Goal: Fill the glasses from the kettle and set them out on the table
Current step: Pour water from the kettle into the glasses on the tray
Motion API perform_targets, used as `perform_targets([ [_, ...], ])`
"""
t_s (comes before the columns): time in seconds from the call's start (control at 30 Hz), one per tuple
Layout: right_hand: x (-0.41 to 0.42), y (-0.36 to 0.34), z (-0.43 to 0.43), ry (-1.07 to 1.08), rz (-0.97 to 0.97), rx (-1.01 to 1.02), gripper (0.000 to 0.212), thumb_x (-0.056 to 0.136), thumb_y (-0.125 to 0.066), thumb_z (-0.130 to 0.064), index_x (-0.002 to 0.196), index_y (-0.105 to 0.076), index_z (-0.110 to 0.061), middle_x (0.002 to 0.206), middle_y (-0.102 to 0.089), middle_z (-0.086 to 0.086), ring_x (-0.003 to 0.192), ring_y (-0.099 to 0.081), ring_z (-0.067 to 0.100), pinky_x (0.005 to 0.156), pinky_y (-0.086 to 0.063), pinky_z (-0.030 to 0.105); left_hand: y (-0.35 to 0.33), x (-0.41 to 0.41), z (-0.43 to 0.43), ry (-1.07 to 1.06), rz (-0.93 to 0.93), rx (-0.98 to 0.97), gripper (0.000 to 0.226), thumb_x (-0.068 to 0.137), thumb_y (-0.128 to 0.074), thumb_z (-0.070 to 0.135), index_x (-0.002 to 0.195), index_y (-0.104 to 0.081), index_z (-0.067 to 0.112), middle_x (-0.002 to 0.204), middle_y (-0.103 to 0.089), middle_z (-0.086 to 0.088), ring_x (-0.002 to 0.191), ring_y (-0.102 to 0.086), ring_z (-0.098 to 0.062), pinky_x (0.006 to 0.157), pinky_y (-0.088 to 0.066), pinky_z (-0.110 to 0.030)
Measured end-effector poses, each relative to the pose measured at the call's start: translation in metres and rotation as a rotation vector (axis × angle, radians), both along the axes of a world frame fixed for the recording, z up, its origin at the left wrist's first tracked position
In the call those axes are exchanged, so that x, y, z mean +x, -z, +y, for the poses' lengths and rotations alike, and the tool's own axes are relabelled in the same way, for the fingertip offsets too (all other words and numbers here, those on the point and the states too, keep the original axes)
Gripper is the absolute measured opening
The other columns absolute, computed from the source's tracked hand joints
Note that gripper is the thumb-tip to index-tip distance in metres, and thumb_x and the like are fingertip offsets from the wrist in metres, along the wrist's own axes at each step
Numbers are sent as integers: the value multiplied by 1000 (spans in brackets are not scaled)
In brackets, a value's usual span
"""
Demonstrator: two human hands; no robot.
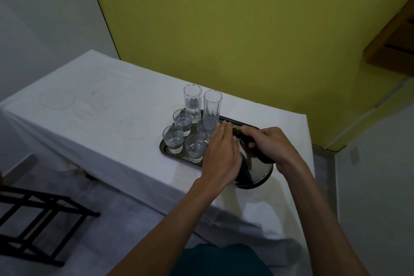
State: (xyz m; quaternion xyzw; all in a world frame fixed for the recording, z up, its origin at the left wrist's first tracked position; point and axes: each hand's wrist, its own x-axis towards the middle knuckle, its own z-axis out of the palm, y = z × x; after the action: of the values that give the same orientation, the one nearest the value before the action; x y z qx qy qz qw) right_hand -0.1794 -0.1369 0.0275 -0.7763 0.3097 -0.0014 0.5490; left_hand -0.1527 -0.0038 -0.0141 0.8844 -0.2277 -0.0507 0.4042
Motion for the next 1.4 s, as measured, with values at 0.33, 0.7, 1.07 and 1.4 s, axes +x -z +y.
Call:
perform_targets([
  [0.33, -1, -2, 1, -2, 0, 7, 47, 84, -73, -50, 60, -66, -11, 43, -60, -6, 49, -52, 16, 53, -38, 26, 1, 0, -1, -2, -7, -1, 51, 106, -27, 24, 153, -20, 9, 162, -18, -5, 151, -6, -13, 119, -7, -24],
  [0.7, -1, -5, -2, 1, 7, -5, 47, 86, -74, -47, 68, -70, -4, 43, -58, -5, 33, -47, 4, 36, -33, 13, 2, 0, -4, -5, -5, -9, 51, 106, -26, 25, 153, -21, 8, 162, -18, -5, 151, -6, -14, 121, -10, -27],
  [1.07, 3, -6, -4, -28, 28, -20, 47, 85, -73, -51, 65, -68, -8, 43, -58, -6, 39, -48, 9, 46, -36, 21, 2, 2, -6, -19, -1, -8, 51, 106, -26, 25, 153, -20, 9, 162, -18, -5, 151, -7, -14, 121, -10, -27],
  [1.4, 8, -7, -4, -33, 35, -39, 49, 84, -73, -52, 65, -68, -8, 43, -57, -5, 39, -49, 9, 46, -37, 22, 4, 6, -7, -29, 5, -16, 51, 106, -26, 25, 153, -20, 9, 162, -18, -5, 151, -7, -14, 121, -11, -28],
])
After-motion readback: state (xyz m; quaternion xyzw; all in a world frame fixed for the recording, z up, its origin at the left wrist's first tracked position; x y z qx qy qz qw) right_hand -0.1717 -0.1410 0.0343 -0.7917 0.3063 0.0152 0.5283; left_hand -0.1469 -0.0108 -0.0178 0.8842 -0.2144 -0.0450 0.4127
